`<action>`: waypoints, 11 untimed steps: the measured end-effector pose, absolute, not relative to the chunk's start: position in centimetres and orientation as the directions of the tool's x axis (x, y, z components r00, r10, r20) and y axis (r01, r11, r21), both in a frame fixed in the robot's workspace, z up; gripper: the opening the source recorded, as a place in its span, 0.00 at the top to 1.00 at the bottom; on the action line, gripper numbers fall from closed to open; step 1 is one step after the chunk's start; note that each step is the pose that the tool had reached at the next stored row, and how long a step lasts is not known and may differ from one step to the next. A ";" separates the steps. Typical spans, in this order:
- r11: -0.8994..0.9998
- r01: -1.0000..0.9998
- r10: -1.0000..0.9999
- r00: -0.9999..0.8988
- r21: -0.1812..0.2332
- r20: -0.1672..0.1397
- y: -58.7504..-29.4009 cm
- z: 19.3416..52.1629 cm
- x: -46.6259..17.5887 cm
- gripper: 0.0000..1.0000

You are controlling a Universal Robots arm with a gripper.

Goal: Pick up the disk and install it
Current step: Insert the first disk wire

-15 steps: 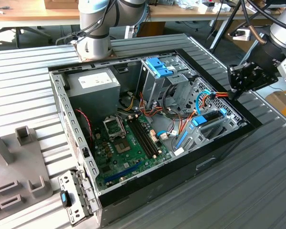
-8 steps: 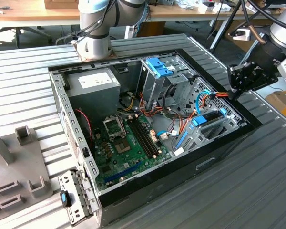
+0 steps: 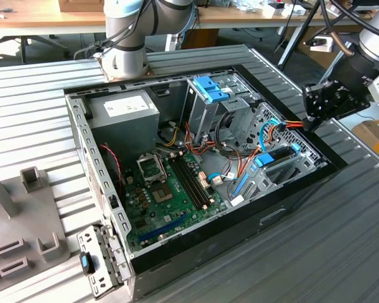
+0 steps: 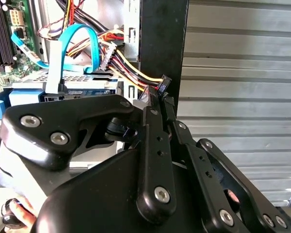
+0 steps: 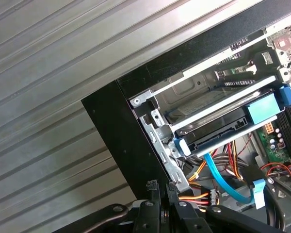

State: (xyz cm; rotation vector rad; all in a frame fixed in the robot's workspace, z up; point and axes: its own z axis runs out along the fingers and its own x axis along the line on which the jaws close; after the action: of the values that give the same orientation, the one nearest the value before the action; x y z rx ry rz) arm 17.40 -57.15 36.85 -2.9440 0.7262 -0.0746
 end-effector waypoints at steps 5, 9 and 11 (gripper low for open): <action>-0.868 -0.483 -0.488 0.873 -0.117 0.022 -57.2 36.8 17.2 0.84; -0.859 -0.498 -0.504 0.863 -0.117 0.022 -57.2 36.8 16.9 0.84; -0.835 -0.537 -0.543 0.840 -0.117 0.022 -57.2 36.8 16.7 0.84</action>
State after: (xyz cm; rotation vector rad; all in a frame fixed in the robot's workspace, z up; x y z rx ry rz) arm 16.73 -57.15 36.76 -2.9107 0.8571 -0.0819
